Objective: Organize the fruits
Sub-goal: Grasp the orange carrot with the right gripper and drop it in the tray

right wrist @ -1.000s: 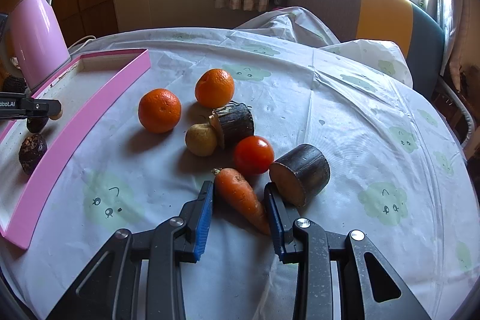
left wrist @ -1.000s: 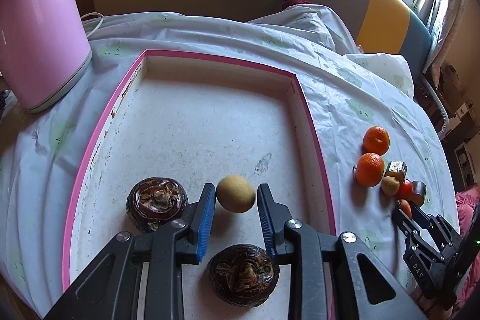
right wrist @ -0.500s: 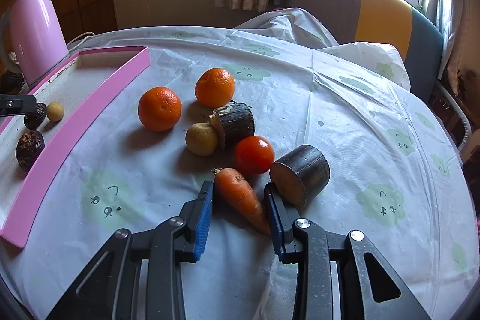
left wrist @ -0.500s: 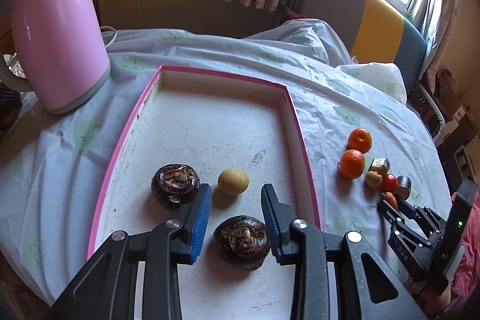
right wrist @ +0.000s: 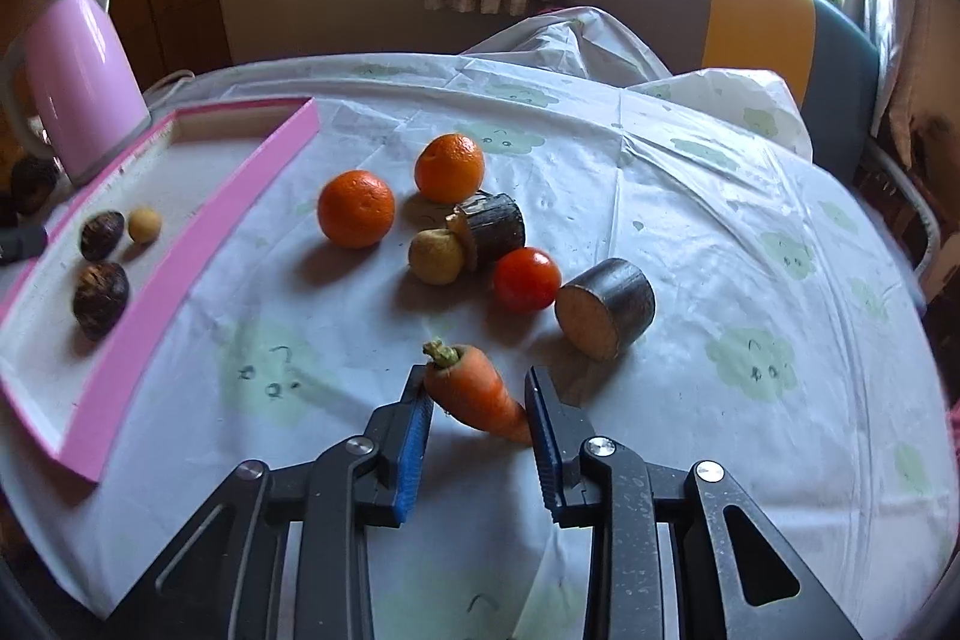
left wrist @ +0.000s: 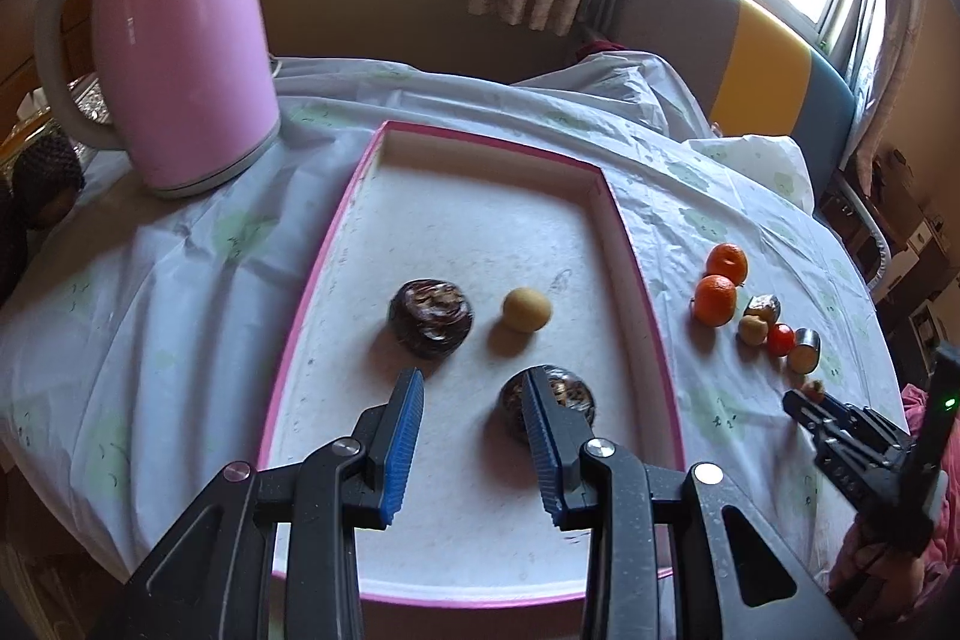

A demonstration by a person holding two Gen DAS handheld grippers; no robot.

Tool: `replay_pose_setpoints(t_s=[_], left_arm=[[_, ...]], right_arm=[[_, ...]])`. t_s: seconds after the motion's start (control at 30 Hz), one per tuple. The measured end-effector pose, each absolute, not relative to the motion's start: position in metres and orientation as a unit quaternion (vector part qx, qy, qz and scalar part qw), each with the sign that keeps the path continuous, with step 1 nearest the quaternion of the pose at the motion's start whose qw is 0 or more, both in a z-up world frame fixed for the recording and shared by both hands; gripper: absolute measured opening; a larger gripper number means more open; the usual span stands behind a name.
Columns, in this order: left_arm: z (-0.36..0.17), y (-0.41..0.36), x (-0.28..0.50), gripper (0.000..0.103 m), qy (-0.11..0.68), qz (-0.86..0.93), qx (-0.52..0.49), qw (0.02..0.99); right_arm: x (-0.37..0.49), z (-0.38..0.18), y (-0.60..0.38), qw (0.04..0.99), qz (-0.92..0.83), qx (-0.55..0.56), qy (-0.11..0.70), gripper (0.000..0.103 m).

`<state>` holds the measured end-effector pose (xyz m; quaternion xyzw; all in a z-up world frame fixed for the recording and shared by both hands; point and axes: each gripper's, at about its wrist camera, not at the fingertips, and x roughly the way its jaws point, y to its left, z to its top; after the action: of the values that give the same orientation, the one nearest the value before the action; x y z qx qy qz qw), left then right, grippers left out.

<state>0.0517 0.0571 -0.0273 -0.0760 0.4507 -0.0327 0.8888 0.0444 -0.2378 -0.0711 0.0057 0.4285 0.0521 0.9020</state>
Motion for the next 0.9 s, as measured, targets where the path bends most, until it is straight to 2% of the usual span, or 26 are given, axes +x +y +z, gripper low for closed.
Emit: replay_pose_setpoints(t_s=[0.07,0.2,0.6,0.9], left_arm=[[-0.028,0.064,0.048,0.034,0.449,-0.025,-0.081,0.890],[-0.029,0.079,0.045,0.034,0.451,-0.011,-0.096,0.888],[-0.030,0.082,0.040,0.034,0.445,-0.021,-0.103,0.889],[-0.027,0.083,0.038,0.034,0.439,-0.015,-0.095,0.893]], right_arm=[[0.040,-0.059,-0.233,0.906,0.067,0.030,0.418,0.022],[0.040,-0.054,-0.207,0.908,0.075,-0.028,0.412,0.022],[0.033,-0.058,-0.244,0.901,0.058,0.028,0.430,0.021],[0.035,-0.028,-0.187,0.875,0.208,0.105,0.424,0.021]])
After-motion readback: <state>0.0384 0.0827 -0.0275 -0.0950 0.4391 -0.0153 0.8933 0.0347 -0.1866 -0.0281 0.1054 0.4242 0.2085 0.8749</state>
